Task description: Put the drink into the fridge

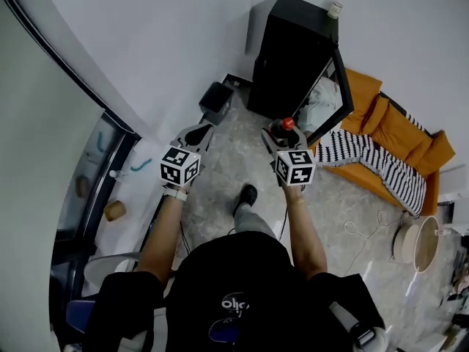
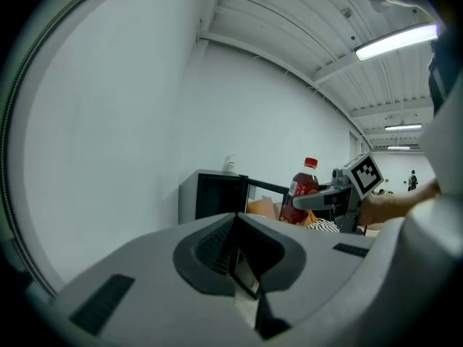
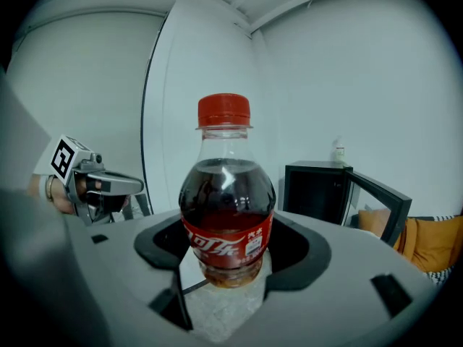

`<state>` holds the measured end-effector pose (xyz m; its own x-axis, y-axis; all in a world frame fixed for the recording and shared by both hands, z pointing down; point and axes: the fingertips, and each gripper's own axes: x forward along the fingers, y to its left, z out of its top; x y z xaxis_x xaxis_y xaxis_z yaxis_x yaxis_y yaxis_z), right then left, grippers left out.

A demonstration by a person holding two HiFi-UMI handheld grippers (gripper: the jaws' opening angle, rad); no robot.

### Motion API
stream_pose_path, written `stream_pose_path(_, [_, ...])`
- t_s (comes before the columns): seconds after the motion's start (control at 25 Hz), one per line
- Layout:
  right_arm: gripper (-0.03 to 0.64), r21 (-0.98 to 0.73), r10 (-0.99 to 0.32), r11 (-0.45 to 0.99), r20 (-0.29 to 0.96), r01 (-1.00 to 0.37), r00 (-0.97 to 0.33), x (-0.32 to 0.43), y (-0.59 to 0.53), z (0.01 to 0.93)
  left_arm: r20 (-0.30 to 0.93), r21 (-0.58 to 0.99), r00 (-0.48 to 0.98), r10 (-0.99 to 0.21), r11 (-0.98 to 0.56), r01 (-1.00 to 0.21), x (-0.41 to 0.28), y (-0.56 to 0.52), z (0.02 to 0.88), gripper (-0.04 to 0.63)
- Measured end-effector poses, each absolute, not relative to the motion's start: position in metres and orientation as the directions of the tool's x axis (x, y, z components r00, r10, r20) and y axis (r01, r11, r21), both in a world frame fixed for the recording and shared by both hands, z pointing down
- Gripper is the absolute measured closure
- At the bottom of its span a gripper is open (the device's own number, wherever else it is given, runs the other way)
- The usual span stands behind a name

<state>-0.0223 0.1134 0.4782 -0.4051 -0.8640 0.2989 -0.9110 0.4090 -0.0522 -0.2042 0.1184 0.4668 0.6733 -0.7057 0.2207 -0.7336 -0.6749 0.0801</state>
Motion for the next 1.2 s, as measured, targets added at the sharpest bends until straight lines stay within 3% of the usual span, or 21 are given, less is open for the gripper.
stream_pose_path(0.6, [0.302, -0.061, -0.866, 0.410, 0.289, -0.910, -0.409, 0.067, -0.044, 0.466, 0.227, 0.071, 0.681, -0.696, -0.685, -0.725, -0.116, -0.037, 0.448, 0.589])
stream_pose_path(1.2, [0.302, -0.060, -0.877, 0.412, 0.246, -0.909, -0.414, 0.119, -0.105, 0.456, 0.232, 0.050, 0.698, -0.678, -0.708, -0.704, -0.050, -0.090, 0.446, 0.589])
